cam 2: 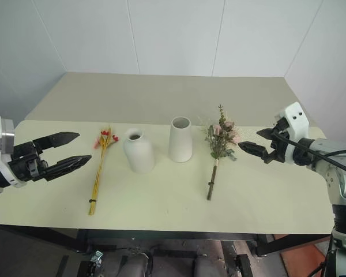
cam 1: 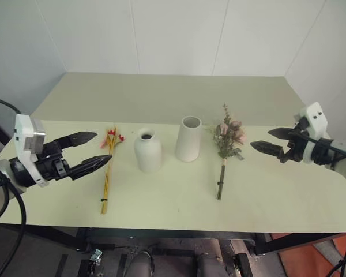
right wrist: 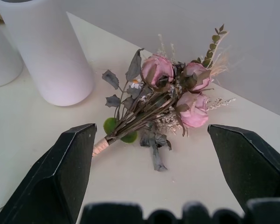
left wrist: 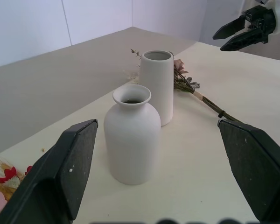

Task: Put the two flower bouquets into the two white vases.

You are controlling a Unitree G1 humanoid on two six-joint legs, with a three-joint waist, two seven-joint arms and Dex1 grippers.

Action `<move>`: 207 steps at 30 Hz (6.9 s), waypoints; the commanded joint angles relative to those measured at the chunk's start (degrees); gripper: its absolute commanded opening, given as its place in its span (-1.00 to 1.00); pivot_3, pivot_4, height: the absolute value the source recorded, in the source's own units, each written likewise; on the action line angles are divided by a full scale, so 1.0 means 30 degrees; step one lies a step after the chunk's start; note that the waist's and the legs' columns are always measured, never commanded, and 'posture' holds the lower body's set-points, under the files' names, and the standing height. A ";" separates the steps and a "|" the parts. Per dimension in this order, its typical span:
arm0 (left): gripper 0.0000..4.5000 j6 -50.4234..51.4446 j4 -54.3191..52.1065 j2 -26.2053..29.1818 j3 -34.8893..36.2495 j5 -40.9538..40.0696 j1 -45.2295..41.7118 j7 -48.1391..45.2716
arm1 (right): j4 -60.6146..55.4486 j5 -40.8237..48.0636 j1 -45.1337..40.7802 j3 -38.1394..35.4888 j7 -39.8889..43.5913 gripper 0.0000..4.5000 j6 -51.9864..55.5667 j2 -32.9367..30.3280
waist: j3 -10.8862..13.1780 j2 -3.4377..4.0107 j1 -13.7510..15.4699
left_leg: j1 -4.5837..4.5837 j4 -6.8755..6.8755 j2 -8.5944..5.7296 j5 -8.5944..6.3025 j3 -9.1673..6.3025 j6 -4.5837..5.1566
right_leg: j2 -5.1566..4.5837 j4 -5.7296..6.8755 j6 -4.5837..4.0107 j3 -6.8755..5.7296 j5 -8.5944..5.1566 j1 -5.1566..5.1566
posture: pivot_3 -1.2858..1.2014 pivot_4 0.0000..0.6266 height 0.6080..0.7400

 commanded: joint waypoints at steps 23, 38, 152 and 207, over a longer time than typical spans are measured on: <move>0.99 -0.0516 0.2475 0.1786 -0.2001 0.0369 -0.4058 -0.3229 | 0.8949 -0.3048 -1.1455 0.7598 -0.6064 1.00 1.3813 0.6352 | 0.0000 -0.0001 -0.0471 | -0.0274 -0.0012 0.0164 0.0002 0.0105 0.0003 | 0.0182 0.0030 -0.0094 0.0076 0.0237 -0.0352 | 0.03 -0.52 1.00; 1.00 -0.0457 0.2291 0.1569 -0.1836 0.0381 -0.4031 -0.3011 | 1.4325 -0.5542 -1.3874 0.7521 -0.6787 -0.56 1.0793 0.9430 | -0.0024 -0.0039 -0.0728 | -0.0219 -0.0009 0.0334 0.0002 0.0110 0.0003 | 0.0373 0.0037 -0.0114 0.0115 0.0274 -0.0352 | 0.03 -0.52 1.00; -0.99 1.1603 1.3257 -0.3135 -0.6144 1.0521 -1.5103 1.1282 | -0.0523 0.3205 -0.2914 0.1349 1.1339 1.00 -0.5008 -0.0491 | 0.0012 -0.0059 -0.0400 | -0.0134 0.0015 0.0251 -0.0001 0.0186 -0.0006 | 0.0340 0.0057 0.0026 0.0270 0.0278 -0.0306 | 0.03 -0.52 1.00; -0.99 -0.3017 2.1400 -0.6296 -0.5321 0.5189 -2.2013 -0.7026 | -0.3264 0.4362 0.0734 -0.0311 0.8531 1.00 -0.4537 0.0076 | 0.0007 -0.0071 -0.0452 | -0.0131 0.0055 0.0247 -0.0001 0.0219 -0.0025 | 0.0340 0.0043 0.0103 0.0307 0.0282 -0.0274 | 0.03 -0.52 1.00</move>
